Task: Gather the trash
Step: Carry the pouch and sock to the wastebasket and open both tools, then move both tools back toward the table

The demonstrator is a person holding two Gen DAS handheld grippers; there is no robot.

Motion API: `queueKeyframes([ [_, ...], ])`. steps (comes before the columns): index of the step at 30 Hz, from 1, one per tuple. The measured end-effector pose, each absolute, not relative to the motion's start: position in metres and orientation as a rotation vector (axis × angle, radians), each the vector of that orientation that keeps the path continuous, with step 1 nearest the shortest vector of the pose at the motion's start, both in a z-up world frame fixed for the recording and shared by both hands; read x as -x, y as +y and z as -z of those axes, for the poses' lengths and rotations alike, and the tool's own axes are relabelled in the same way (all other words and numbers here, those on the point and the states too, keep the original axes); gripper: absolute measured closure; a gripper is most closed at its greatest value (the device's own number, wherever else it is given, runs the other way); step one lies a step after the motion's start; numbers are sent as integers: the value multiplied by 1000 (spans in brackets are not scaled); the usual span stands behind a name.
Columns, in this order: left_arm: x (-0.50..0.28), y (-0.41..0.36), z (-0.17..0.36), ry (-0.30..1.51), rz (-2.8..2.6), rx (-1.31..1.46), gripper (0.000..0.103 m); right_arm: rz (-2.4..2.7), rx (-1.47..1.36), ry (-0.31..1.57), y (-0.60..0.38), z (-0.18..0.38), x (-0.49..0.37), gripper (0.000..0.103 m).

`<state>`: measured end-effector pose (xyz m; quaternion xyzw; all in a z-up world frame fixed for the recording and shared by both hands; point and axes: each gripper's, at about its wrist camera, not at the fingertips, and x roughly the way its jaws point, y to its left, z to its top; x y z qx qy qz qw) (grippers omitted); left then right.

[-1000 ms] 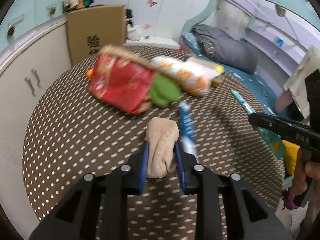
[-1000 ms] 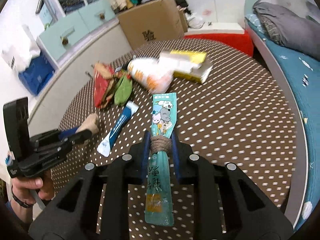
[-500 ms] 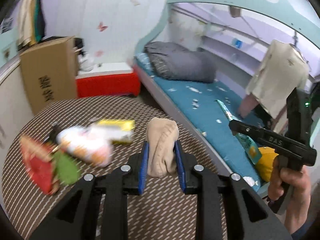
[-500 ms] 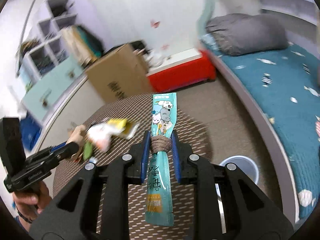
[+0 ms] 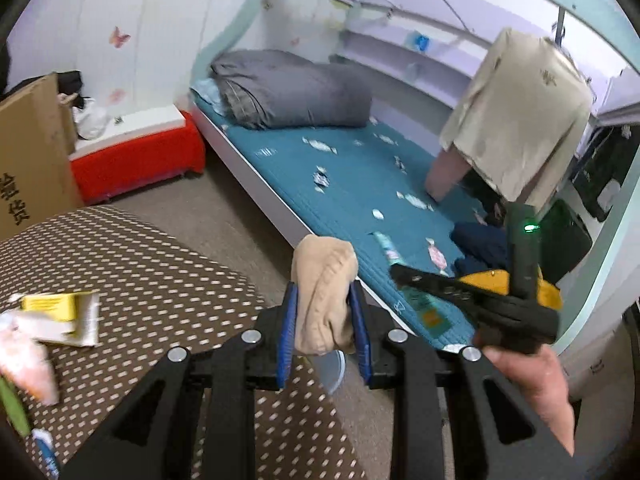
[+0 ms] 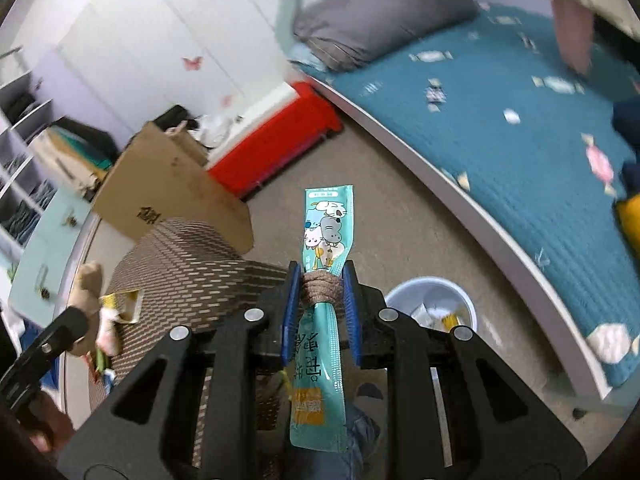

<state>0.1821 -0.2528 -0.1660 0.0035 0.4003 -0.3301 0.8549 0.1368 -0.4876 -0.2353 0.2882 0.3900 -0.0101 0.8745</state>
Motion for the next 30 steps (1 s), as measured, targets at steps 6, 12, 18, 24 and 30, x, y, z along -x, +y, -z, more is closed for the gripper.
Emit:
queueKeyframes([
  [6, -203, -293, 192, 906, 709, -65, 78, 70, -684, 906, -512, 296, -159, 79],
  [12, -222, -334, 228, 1003, 724, -133, 78, 116, -813, 947, -534, 337, -164, 51],
  [18, -233, -369, 255, 1084, 768, -191, 74, 187, -840, 849, -552, 312, -131, 30],
  [24, -230, -377, 251, 1008, 700, -250, 12, 256, -835, 757, -566, 279, -96, 9],
  [30, -219, -350, 225, 950, 688, -191, 12, 243, -820, 740, -555, 265, -83, 6],
])
